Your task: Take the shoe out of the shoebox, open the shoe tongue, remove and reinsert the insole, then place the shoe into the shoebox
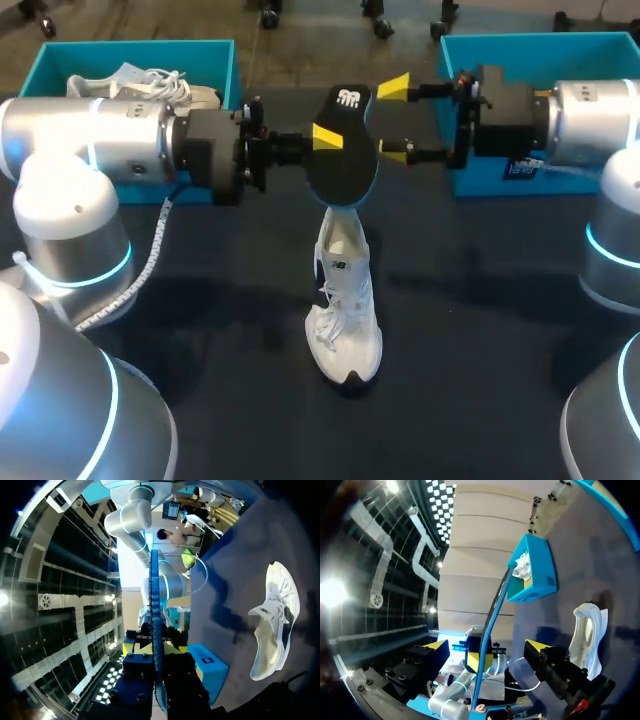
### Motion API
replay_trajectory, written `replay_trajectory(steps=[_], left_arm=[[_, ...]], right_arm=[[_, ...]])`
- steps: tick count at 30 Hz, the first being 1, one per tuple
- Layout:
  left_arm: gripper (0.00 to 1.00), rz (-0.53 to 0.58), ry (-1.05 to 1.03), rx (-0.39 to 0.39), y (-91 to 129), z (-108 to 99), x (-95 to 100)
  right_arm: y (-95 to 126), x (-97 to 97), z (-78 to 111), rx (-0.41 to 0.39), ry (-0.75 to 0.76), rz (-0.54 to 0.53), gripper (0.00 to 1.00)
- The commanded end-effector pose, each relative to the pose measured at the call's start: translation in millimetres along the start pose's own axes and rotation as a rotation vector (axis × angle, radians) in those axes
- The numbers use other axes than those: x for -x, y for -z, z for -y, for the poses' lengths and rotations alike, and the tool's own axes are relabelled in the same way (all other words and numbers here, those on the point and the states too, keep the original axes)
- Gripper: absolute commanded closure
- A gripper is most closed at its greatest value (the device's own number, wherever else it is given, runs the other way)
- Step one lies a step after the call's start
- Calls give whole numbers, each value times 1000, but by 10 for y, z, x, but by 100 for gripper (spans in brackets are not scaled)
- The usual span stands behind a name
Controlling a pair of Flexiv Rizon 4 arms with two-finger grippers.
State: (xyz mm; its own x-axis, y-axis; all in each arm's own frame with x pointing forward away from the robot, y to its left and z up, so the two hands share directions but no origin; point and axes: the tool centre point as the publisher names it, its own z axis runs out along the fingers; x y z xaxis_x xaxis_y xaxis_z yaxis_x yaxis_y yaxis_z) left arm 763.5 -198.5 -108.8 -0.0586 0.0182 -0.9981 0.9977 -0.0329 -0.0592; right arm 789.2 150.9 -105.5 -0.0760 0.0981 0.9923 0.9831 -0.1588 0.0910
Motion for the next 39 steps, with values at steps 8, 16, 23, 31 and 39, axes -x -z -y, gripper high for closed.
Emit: replay_trajectory(steps=[8, 16, 23, 31, 39], left_arm=[[100, 22, 14, -36, 102, 25, 16], [100, 22, 14, -36, 102, 25, 16], [100, 22, 14, -36, 102, 25, 16], [100, 18, 323, -13, 73, 124, 136], [100, -20, 666, 27, 91, 207, 219]], right_arm=[[448, -66, 209, -115, 42, 25, 0], [696, -61, 264, -135, 28, 1, 0], [808, -13, 280, -112, 21, -50, 0], [808, -13, 280, -112, 21, -50, 0], [808, -13, 280, -112, 21, -50, 0]])
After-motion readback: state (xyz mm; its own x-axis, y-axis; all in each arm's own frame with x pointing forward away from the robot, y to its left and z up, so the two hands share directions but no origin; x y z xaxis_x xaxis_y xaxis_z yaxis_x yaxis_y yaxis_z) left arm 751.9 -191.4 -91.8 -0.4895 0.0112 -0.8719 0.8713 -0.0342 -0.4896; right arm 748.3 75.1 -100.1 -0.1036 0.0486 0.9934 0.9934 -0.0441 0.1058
